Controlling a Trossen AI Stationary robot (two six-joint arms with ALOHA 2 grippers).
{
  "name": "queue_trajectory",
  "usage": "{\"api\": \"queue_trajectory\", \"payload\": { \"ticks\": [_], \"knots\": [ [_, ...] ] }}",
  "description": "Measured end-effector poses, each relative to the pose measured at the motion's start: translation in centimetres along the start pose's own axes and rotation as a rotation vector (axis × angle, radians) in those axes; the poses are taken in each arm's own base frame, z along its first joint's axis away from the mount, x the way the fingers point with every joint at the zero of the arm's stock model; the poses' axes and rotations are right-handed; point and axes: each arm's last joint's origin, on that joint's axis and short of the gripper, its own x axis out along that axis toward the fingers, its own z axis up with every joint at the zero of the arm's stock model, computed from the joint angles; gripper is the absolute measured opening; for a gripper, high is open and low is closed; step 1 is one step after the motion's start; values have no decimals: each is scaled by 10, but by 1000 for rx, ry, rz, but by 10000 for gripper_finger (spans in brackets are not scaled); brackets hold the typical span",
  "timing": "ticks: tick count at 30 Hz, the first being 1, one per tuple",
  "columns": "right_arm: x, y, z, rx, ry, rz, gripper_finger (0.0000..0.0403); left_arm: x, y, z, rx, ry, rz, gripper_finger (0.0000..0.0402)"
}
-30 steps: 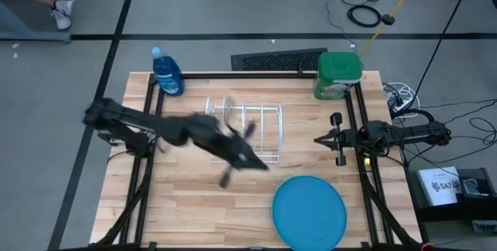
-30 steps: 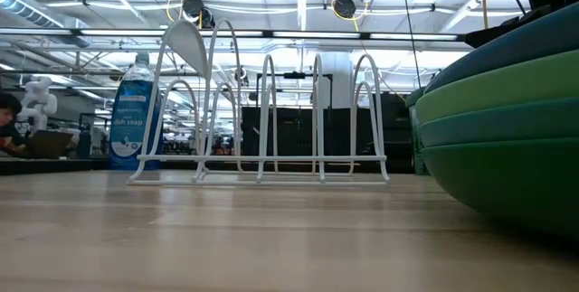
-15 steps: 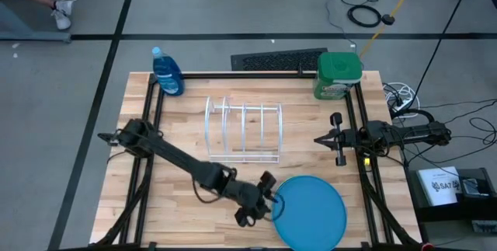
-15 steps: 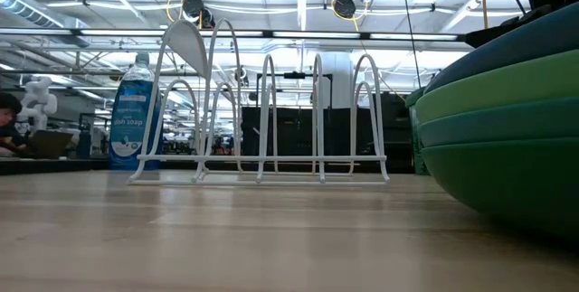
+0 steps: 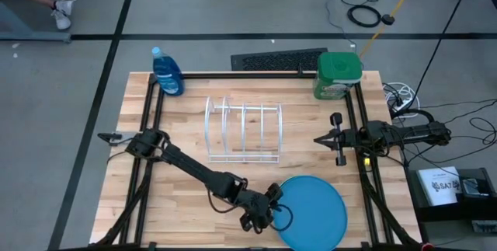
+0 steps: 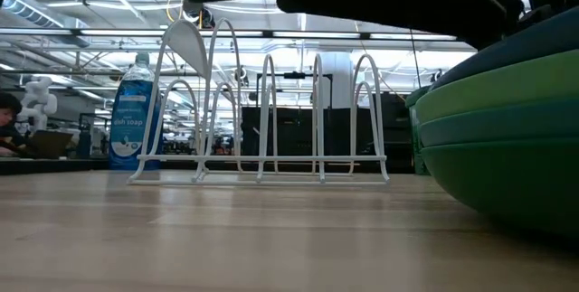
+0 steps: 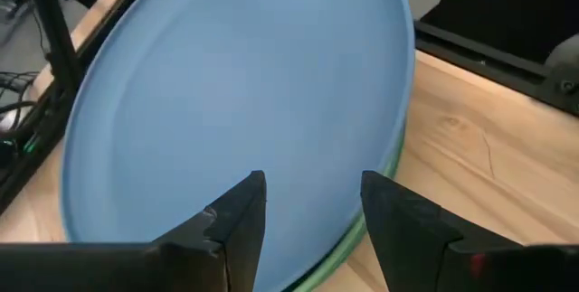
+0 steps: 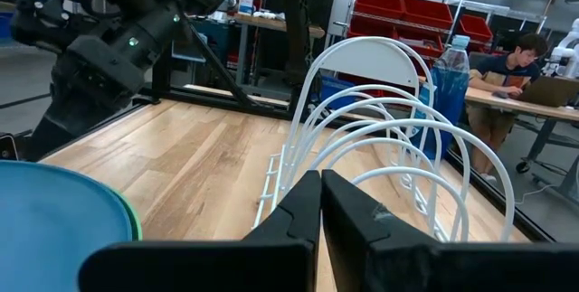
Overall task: Sort dishes
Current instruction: Put the blue plate in the dish rack
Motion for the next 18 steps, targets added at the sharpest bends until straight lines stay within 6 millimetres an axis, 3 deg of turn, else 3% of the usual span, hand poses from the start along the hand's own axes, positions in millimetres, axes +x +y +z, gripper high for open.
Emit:
{"api": "queue_trajectory", "payload": {
  "ticks": [10,18],
  "knots": [
    [0,0,0,0,0,0,9,0,-5,-1,-1,-16,-81,182],
    [0,0,0,0,0,0,9,12,-6,-11,46,0,-98,182]
  ]
}}
